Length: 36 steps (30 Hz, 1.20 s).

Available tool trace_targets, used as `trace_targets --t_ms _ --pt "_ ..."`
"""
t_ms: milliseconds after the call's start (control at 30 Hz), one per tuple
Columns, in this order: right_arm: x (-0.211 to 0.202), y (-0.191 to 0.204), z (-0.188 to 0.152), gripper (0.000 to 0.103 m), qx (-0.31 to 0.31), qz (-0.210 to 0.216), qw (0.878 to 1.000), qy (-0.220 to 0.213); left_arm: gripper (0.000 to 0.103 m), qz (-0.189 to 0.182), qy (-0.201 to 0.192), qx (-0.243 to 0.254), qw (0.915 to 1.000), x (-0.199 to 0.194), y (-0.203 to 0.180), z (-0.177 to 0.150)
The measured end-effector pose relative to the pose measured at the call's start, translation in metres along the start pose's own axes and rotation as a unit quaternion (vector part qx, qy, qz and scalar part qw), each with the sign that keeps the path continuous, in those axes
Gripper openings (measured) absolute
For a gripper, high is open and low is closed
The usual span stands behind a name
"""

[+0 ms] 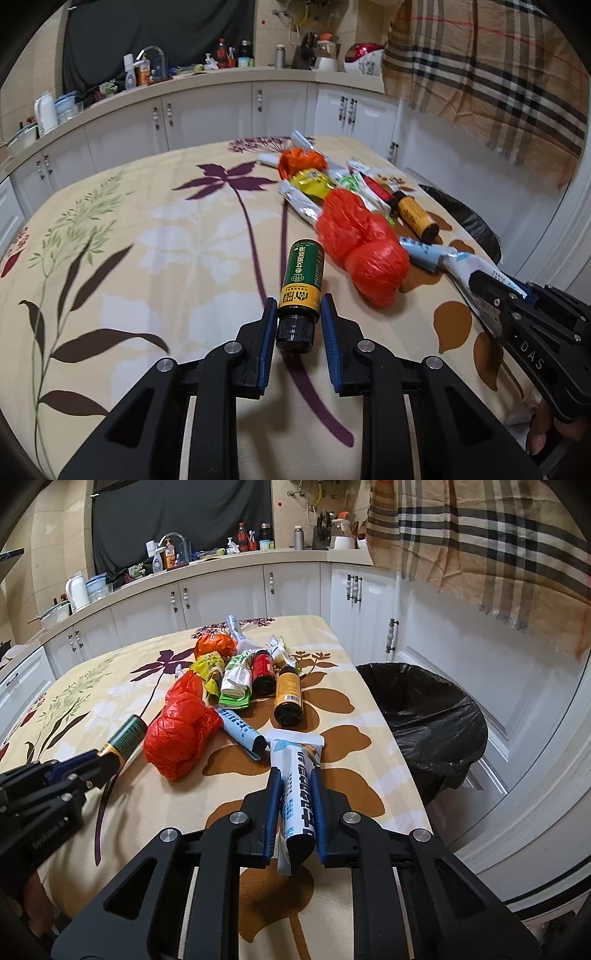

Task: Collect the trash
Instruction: 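Carry both items over the black bin and open both tools to drop them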

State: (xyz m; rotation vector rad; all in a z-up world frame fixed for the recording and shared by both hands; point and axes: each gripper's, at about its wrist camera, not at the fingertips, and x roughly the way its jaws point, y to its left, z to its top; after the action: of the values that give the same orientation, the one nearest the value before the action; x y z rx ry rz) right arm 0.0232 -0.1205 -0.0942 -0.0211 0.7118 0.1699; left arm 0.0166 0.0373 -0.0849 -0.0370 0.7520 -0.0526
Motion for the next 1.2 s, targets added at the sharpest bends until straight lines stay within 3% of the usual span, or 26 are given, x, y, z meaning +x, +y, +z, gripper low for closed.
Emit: trace_targets --t_ms 500,900,1067,1200 --pt "-0.021 -0.011 0.02 0.014 0.01 -0.013 0.999 -0.045 0.025 -0.008 -0.036 -0.005 0.9993 -0.014 -0.001 0.026" --pt "-0.005 -0.076 0.067 0.014 0.038 -0.077 0.992 -0.095 0.025 -0.057 -0.07 0.031 0.9954 0.015 -0.072 0.085" --pt "0.017 -0.105 0.08 0.014 0.049 -0.097 0.989 -0.1 0.025 -0.065 -0.085 0.048 0.9931 0.036 -0.109 0.109" --pt "0.037 -0.126 0.087 0.014 0.056 -0.109 0.988 -0.097 0.025 -0.07 -0.075 0.06 0.9929 0.065 -0.138 0.127"
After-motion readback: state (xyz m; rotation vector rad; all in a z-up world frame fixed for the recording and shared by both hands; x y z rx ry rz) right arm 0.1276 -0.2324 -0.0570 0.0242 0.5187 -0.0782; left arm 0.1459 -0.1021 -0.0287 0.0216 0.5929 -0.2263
